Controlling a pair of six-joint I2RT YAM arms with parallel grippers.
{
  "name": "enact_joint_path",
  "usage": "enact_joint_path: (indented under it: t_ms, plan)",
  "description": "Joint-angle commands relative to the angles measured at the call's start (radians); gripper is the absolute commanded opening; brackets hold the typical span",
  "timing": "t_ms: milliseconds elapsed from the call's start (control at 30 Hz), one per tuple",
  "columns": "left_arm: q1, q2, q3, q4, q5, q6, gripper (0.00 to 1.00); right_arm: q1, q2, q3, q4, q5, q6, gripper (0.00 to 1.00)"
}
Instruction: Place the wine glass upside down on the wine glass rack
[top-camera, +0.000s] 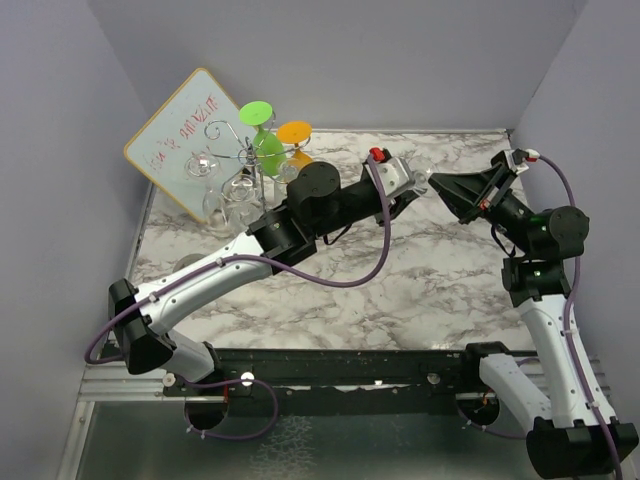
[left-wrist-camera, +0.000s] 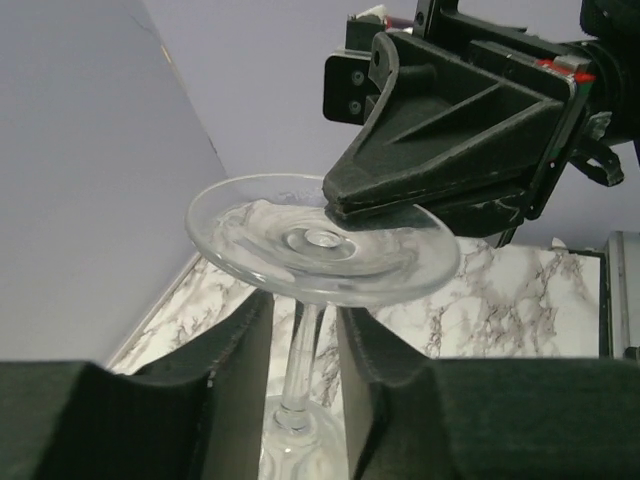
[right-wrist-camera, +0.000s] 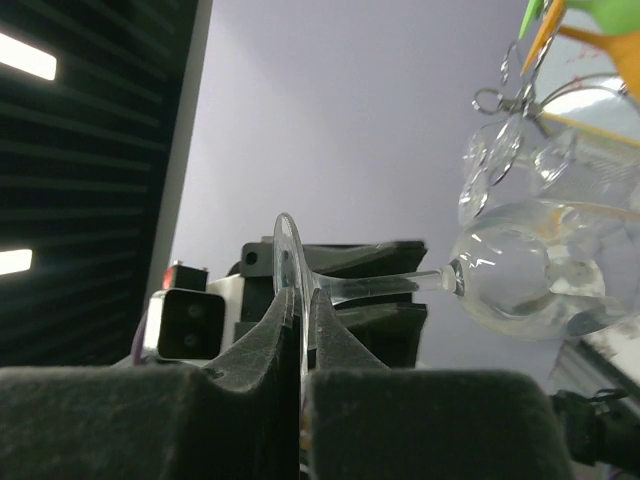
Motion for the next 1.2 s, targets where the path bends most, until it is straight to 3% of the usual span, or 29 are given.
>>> enact_joint_path:
  t_ms: [0, 267, 467, 633, 833, 1000, 1167]
  plan:
    - [0.018, -0.025, -0.06, 0.062, 0.029, -0.049, 0.37, 0.006, 0.0, 0.031, 0.078, -0.018, 0.081, 0.01]
    - [0.065, -0.085, -0.126, 0.038, 0.035, -0.043, 0.34, 0.006, 0.008, 0.097, -0.084, -0.006, -0.043, 0.01]
    - [0.073, -0.101, -0.079, -0.067, 0.064, -0.01, 0.44, 0.006, 0.028, 0.14, -0.143, -0.021, -0.104, 0.01]
    - [0.076, -0.077, -0.016, -0.162, 0.11, 0.032, 0.27, 0.006, 0.034, 0.141, -0.141, -0.031, -0.107, 0.01]
    - [0.079, -0.04, 0.044, -0.209, 0.128, 0.068, 0.28, 0.006, 0.038, 0.141, -0.135, -0.043, -0.102, 0.01]
    - [0.083, -0.011, 0.068, -0.217, 0.15, 0.083, 0.22, 0.006, 0.035, 0.133, -0.113, -0.048, -0.083, 0.01]
    - [0.088, 0.004, 0.081, -0.217, 0.169, 0.088, 0.22, 0.007, 0.032, 0.13, -0.099, -0.053, -0.077, 0.01]
